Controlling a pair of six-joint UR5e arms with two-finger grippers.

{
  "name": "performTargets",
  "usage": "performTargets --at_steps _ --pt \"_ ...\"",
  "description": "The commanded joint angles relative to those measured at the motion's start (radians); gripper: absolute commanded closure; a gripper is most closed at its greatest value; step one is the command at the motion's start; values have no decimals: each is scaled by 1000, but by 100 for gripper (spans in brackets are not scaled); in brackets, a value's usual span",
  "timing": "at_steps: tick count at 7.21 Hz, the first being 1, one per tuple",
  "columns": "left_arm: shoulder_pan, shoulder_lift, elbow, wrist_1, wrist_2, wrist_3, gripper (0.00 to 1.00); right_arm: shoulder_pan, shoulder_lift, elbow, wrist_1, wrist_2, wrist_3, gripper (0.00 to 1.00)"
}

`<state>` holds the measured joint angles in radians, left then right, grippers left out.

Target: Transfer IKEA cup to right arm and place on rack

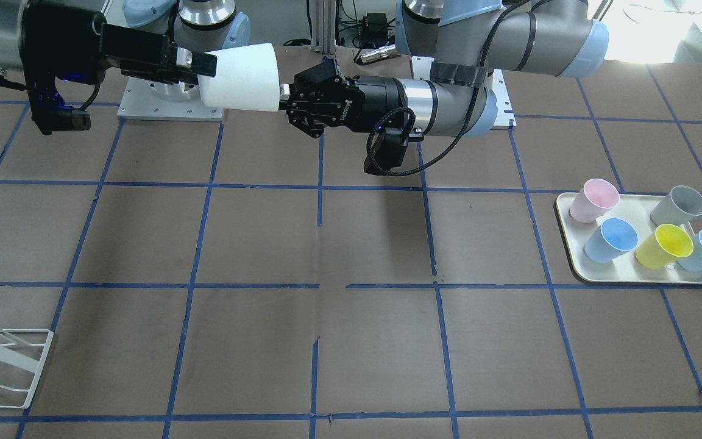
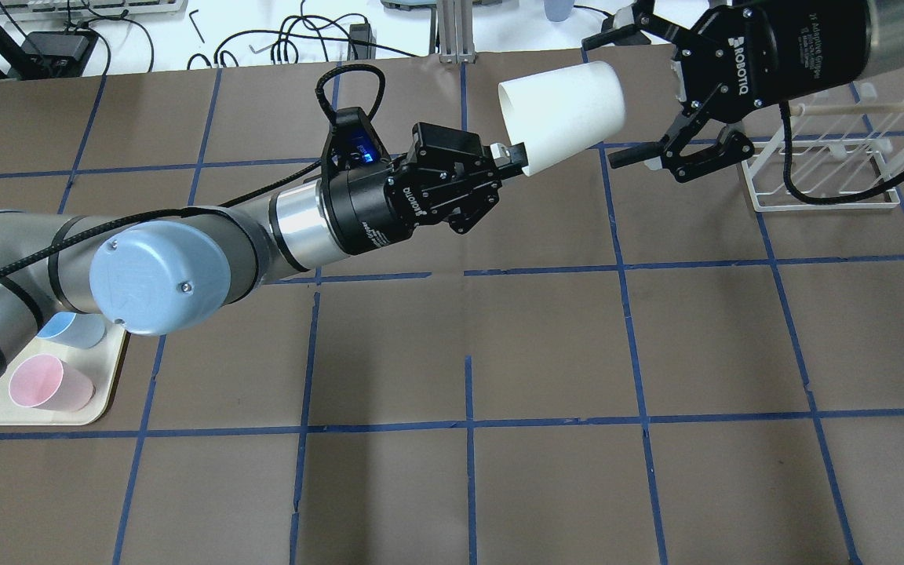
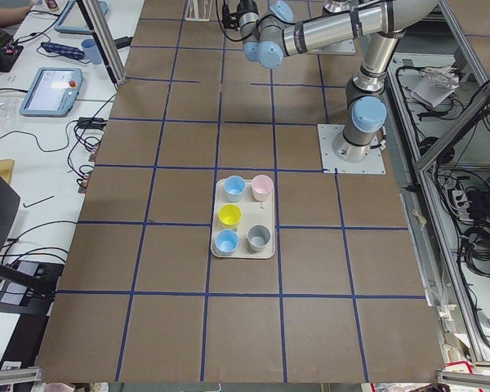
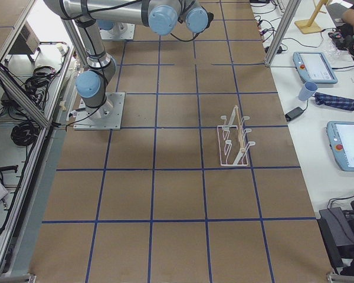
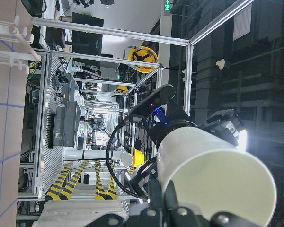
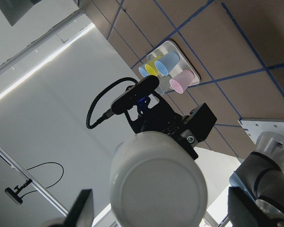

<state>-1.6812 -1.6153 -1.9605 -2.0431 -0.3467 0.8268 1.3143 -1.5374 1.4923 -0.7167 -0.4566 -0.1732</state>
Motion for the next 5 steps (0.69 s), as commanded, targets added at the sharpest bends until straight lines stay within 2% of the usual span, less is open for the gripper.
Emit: performTargets --at_steps 1,2,3,5 --pt "0 0 0 0 0 0 100 17 5 -4 -9 7 11 0" --pt "0 0 0 0 0 0 100 17 5 -4 -10 7 11 0" --pt "0 0 0 0 0 0 100 16 6 -7 -10 4 12 7" --pt "0 0 0 0 0 0 100 16 8 -6 -12 6 12 30"
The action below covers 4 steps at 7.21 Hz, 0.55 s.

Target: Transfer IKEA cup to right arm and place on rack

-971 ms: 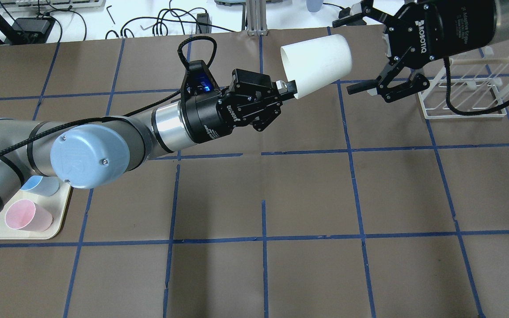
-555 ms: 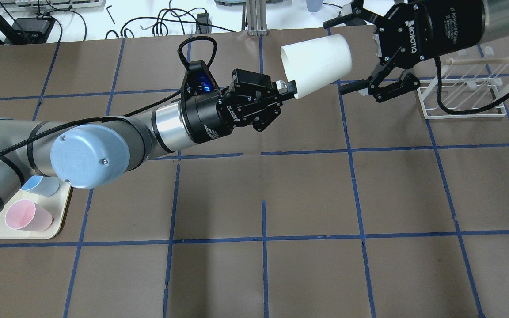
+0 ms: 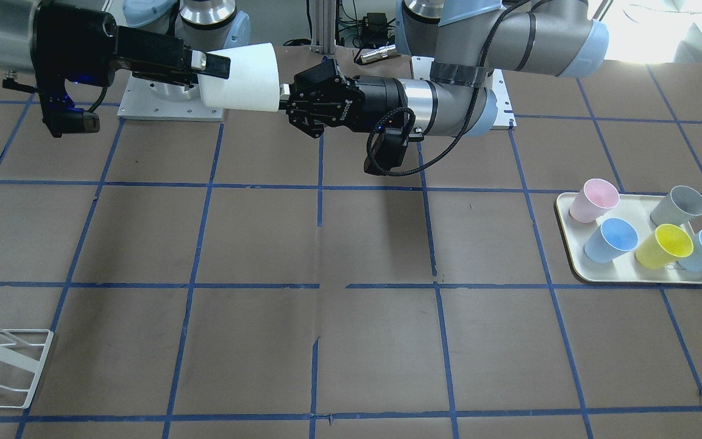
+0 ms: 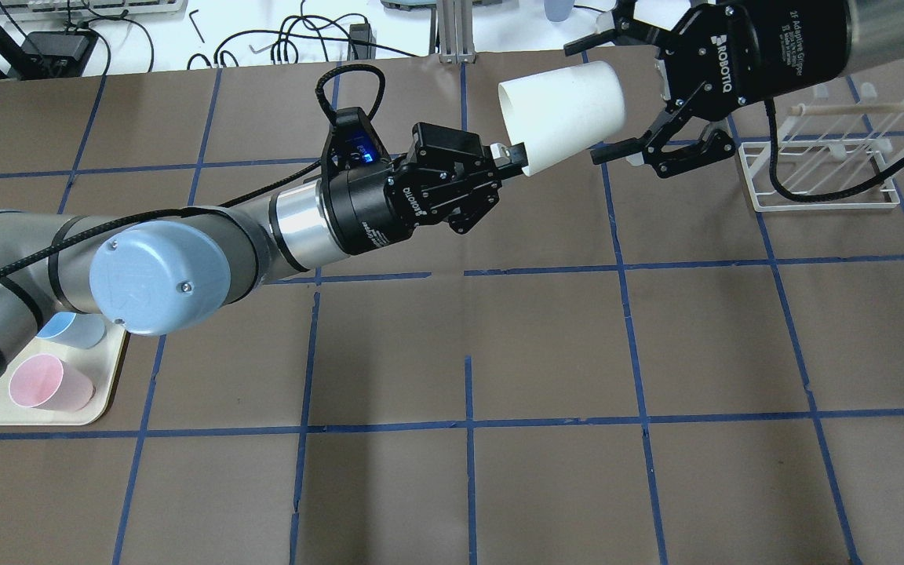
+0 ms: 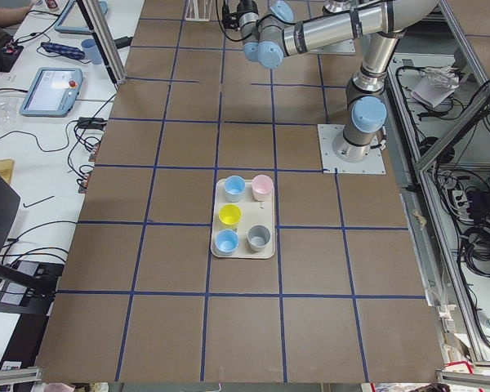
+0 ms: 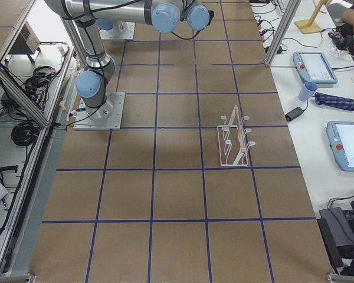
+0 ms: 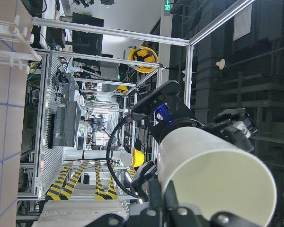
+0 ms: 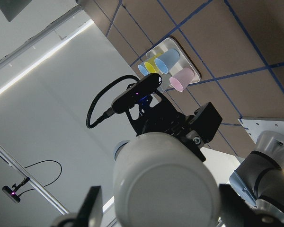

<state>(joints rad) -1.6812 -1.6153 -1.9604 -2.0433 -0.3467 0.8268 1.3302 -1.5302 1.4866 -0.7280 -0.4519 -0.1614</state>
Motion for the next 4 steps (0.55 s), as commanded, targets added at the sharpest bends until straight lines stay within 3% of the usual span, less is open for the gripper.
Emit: performTargets --at_steps 1,3,4 --pt "0 0 0 0 -2 0 100 0 1 0 -2 -1 -1 31" --pt "0 0 0 2 3 0 100 0 1 0 -2 -4 -1 45" --pt "0 0 0 0 3 -2 58 0 2 -2 -2 -5 -1 45"
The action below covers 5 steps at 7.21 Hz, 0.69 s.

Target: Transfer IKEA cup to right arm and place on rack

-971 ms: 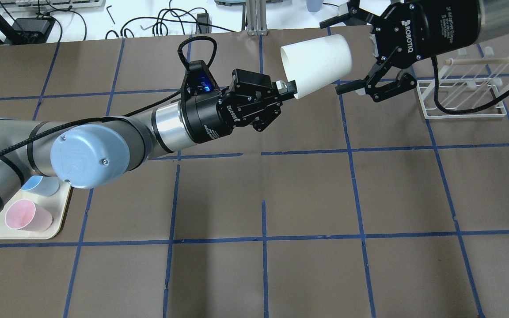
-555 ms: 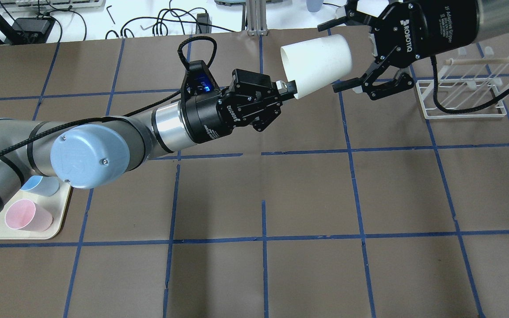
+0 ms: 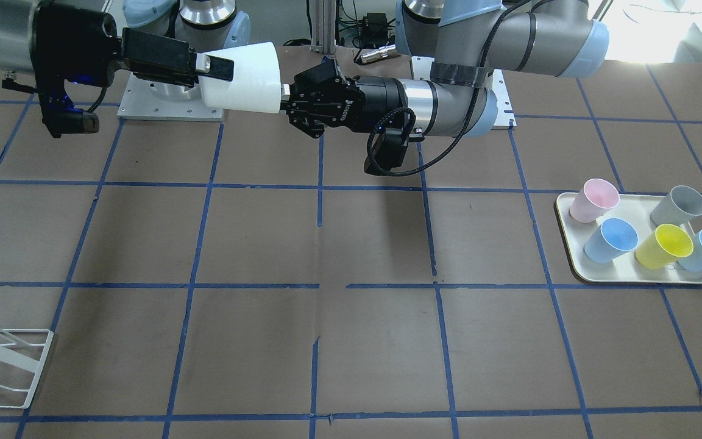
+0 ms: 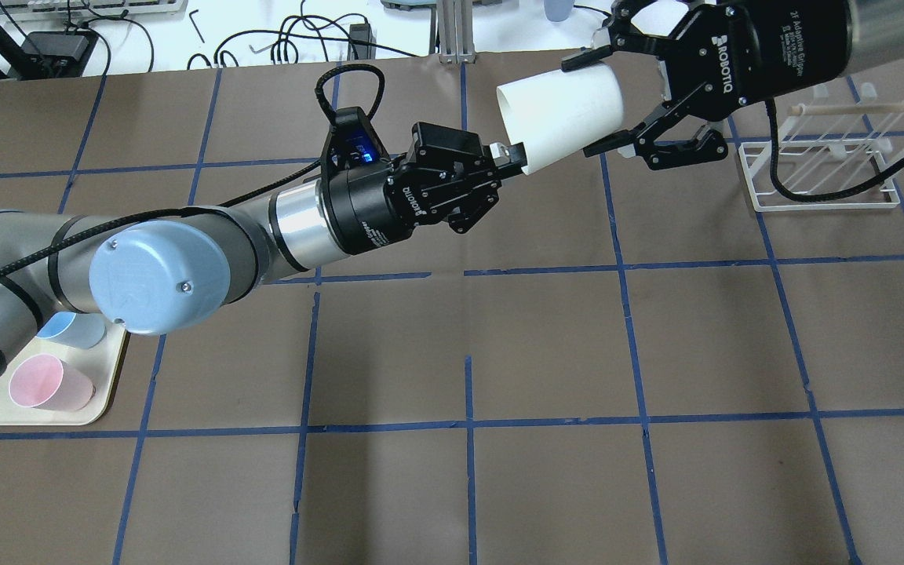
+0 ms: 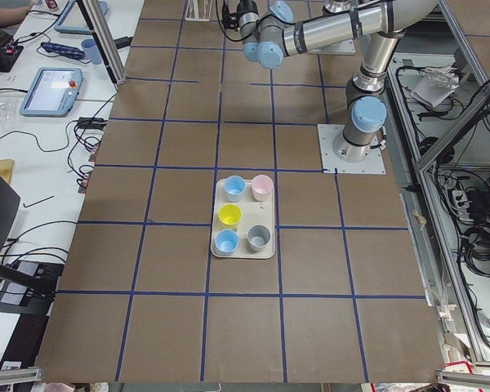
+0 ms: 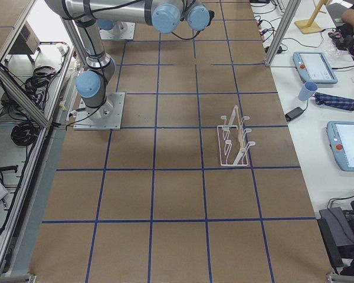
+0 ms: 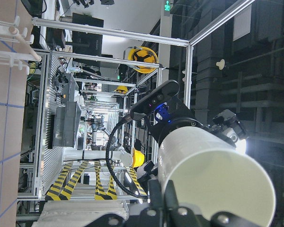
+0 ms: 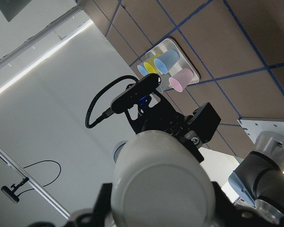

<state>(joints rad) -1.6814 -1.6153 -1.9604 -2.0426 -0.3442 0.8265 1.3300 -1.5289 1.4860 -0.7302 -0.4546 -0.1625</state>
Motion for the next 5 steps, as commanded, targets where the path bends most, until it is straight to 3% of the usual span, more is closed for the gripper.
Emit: performTargets --at_steps 1,5 --pt "0 0 0 -1 1 -3 54 0 -1 -1 0 -3 0 45" --pt "5 6 0 -2 10 -7 36 -9 7 -6 -24 -13 1 49"
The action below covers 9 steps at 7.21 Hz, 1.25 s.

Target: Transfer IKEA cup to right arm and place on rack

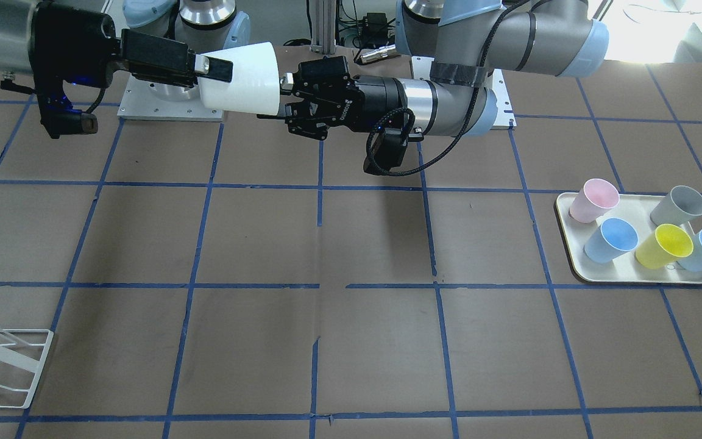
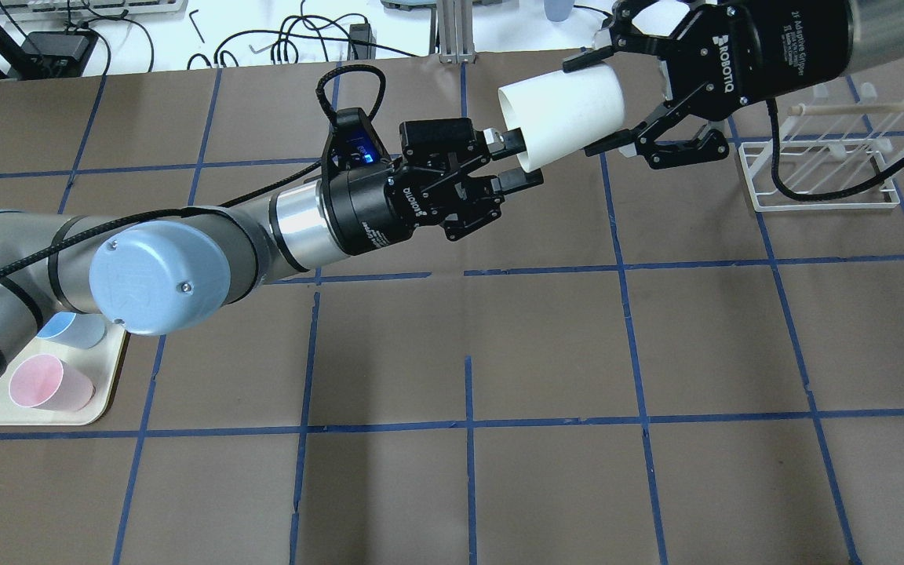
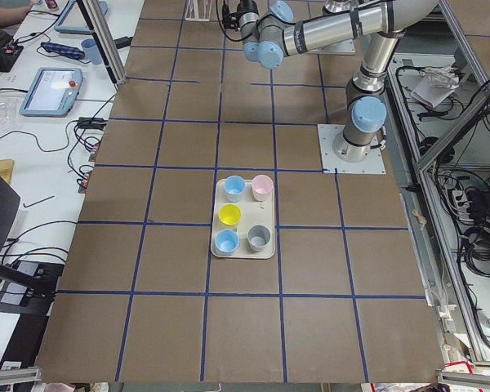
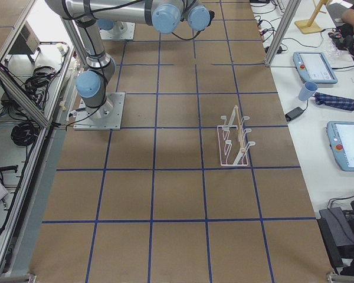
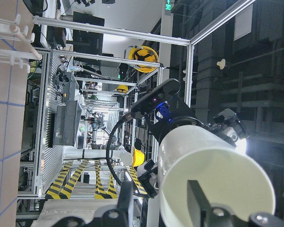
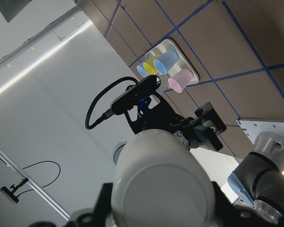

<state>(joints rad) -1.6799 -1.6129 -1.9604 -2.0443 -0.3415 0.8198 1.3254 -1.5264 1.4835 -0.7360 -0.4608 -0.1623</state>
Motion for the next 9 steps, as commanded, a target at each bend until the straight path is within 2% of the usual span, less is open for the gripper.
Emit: performTargets --at_steps 1,2,3,5,7,8,9 --pt "11 13 2 -2 9 -2 30 -26 17 -5 -78 -42 16 57" --pt "22 21 3 -4 9 -11 23 -61 18 -6 -112 -111 18 64" --pt "54 24 5 -4 16 -25 20 -92 14 -21 -114 -186 20 66" --pt "130 33 14 3 170 -36 16 -118 14 -109 -126 -411 24 67" --pt "196 -22 66 99 295 -131 15 -117 17 -124 -304 -639 21 67" --pt "210 -45 107 117 323 -199 14 -115 12 -124 -372 -736 21 66" --pt "232 -62 168 140 435 -302 14 -115 12 -132 -425 -819 21 65"
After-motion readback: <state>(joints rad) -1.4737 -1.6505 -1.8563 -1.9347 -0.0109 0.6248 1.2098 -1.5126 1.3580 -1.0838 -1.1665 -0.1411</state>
